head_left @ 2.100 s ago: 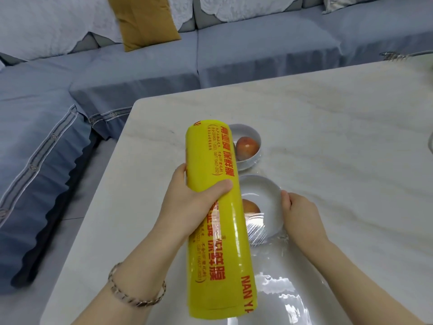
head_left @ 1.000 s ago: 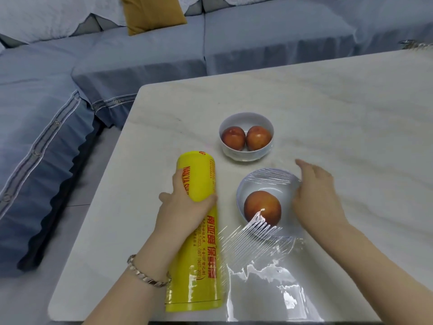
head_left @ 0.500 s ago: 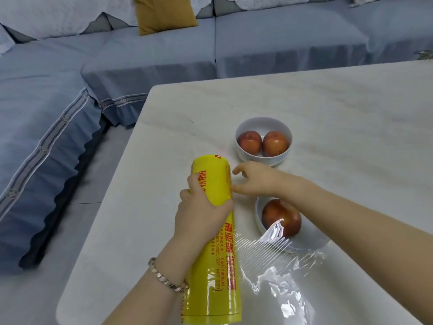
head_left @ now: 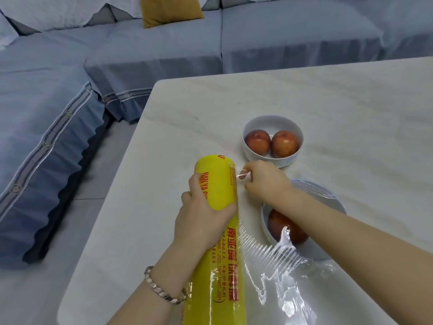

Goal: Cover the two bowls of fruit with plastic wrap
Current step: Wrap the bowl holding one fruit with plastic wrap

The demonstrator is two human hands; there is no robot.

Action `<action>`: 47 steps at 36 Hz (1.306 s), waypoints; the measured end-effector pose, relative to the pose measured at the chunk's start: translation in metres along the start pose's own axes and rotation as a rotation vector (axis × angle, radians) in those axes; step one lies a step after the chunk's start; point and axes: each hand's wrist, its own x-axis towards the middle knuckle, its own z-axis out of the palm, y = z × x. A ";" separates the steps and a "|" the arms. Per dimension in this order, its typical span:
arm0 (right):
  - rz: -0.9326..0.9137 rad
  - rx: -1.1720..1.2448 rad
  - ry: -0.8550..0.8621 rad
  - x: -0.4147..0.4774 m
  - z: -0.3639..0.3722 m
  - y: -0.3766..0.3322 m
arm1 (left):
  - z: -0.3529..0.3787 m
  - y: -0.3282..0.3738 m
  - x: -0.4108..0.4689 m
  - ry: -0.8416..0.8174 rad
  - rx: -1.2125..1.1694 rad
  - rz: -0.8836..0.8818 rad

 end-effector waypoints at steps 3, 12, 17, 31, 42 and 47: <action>-0.016 0.119 -0.017 0.005 -0.004 0.005 | -0.002 -0.001 0.000 -0.048 -0.014 0.023; -0.147 0.329 -0.129 0.000 -0.017 0.013 | -0.003 0.008 0.009 -0.077 0.597 0.534; -0.194 0.310 -0.124 -0.004 -0.020 0.013 | -0.004 0.012 0.010 -0.089 0.654 0.519; -0.397 0.308 -0.043 -0.026 -0.029 0.018 | -0.003 0.016 0.011 -0.081 0.626 0.478; -0.101 0.083 0.241 -0.042 -0.045 0.002 | -0.001 0.005 0.010 -0.049 0.289 0.490; -0.219 -0.187 -0.232 -0.042 -0.030 -0.017 | -0.003 -0.001 0.010 -0.006 0.017 0.395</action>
